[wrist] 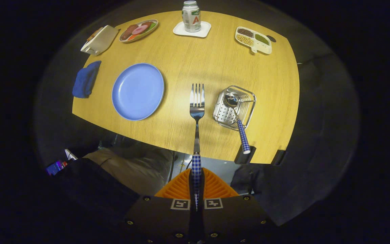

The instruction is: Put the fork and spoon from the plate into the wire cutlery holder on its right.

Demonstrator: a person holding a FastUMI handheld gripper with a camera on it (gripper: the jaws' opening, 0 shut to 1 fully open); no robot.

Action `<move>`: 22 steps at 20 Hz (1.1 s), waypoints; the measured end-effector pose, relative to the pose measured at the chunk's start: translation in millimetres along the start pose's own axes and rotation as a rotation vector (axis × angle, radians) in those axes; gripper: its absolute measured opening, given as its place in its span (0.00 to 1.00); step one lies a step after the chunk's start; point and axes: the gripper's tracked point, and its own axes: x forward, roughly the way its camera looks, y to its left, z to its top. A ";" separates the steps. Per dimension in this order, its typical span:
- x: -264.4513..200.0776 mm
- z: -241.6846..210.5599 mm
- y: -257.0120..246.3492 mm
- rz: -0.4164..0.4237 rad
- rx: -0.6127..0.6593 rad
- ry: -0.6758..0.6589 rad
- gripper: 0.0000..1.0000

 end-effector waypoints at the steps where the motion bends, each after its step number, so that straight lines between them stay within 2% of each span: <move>1: -2.6 -2.2 -5.1 -0.002 0.006 0.007 0.01; 6: -6.5 -2.0 -23.7 -0.007 0.033 0.037 0.01; 14: 21.1 5.2 -38.1 0.069 0.134 0.174 0.01; 22: 45.4 22.7 -45.4 0.081 0.164 0.299 0.01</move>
